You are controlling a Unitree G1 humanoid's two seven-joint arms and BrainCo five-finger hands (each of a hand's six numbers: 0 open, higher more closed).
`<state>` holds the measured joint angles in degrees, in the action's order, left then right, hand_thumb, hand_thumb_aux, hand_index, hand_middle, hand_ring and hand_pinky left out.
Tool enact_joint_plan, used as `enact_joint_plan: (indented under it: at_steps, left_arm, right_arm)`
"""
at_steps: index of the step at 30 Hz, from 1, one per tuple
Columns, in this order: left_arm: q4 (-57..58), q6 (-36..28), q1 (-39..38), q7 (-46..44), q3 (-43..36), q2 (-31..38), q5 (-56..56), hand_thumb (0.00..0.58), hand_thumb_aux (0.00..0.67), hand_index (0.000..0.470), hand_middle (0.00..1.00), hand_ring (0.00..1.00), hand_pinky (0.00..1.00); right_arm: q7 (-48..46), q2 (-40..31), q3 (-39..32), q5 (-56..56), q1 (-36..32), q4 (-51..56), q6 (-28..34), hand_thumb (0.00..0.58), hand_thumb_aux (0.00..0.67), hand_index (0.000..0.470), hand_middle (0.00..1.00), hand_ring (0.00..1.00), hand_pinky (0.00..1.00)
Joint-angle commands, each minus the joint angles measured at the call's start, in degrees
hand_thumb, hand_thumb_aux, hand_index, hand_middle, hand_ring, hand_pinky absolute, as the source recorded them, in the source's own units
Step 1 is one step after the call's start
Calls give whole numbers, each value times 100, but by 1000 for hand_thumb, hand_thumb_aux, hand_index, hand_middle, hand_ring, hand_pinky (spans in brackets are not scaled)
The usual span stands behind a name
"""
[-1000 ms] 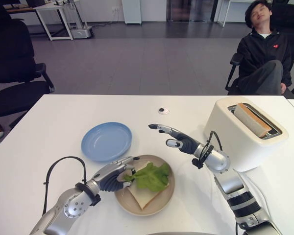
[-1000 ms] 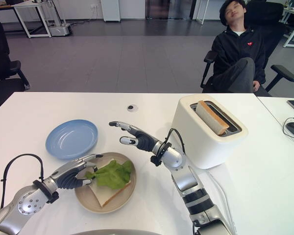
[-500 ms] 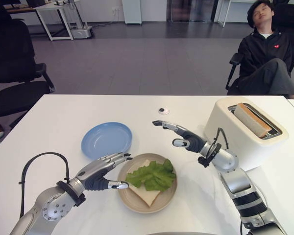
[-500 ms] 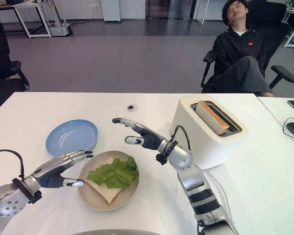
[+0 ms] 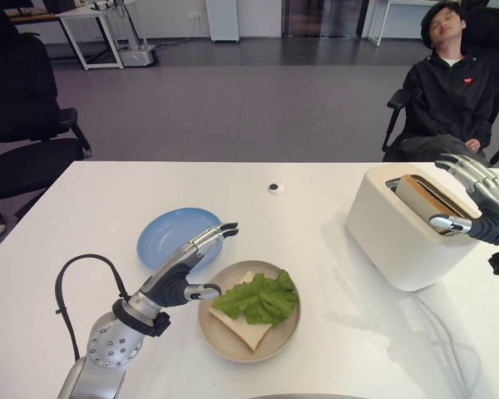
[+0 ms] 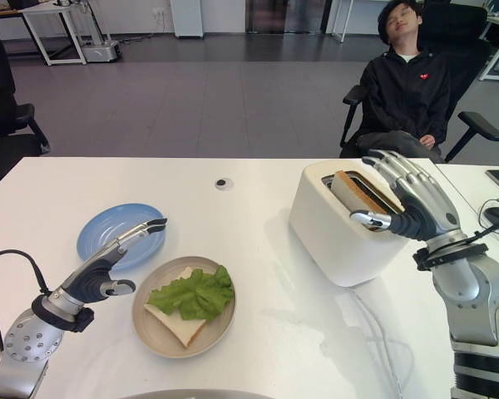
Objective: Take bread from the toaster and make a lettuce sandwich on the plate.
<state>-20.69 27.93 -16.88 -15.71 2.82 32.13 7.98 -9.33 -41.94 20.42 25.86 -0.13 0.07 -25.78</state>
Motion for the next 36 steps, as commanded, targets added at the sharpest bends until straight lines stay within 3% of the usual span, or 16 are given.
enact_joint_plan:
  at_steps: [1,3,4,5,6,16,20,22,26,29,33,36]
  left_arm:
    - [-54,-23,105,-139,-44,-18,47,0,0,0,0,0,0]
    - [-76,-17,71,-162,-26,-36,63,0,0,0,0,0,0]
    - [-89,-10,42,-172,-12,-43,69,0,0,0,0,0,0]
    - [-100,-8,19,-180,1,-50,76,0,0,0,0,0,0]
    - [-96,-2,5,-189,15,-51,68,0,0,0,0,0,0]
    - [98,57,0,-164,83,-64,118,0,0,0,0,0,0]
    - [357,210,26,-80,309,6,146,0,0,0,0,0,0]
    - [311,340,-29,-58,452,28,155,0,0,0,0,0,0]
    - [151,756,-191,-33,622,21,248,0,0,0,0,0,0]
    - [-37,1002,-374,-83,903,147,312,0,0,0,0,0,0]
    - [-761,1336,-728,-238,1552,354,0,0,0,0,0,0,0]
    - [-869,1458,-931,-320,2180,472,-256,0,0,0,0,0,0]
  right_arm:
    - [-188,-42,-154,-182,188,412,268,0,0,0,0,0,0]
    - [-200,-35,-191,-254,182,508,352,0,0,0,0,0,0]
    - [-239,-25,-216,-339,152,551,400,427,326,229,0,0,0]
    - [-282,6,-232,-457,119,568,466,568,575,404,0,0,0]
    - [-331,36,-263,-579,86,555,532,580,670,470,0,0,0]
    - [-497,291,-300,-1679,-318,96,864,580,670,470,0,0,0]
    - [-765,354,528,-3808,-1101,-515,1711,580,670,470,0,0,0]
    - [-1256,272,432,-4916,-1310,-1294,2238,580,670,470,0,0,0]
    - [-2138,347,-764,-5656,-1450,-2173,3127,580,670,470,0,0,0]
    - [-2987,519,-2006,-5414,-1783,-1933,3447,580,670,470,0,0,0]
    - [-4146,954,-3569,-4498,-2607,-783,3289,580,670,470,0,0,0]
    - [-4728,1414,-4219,-3989,-3219,149,2999,580,670,470,0,0,0]
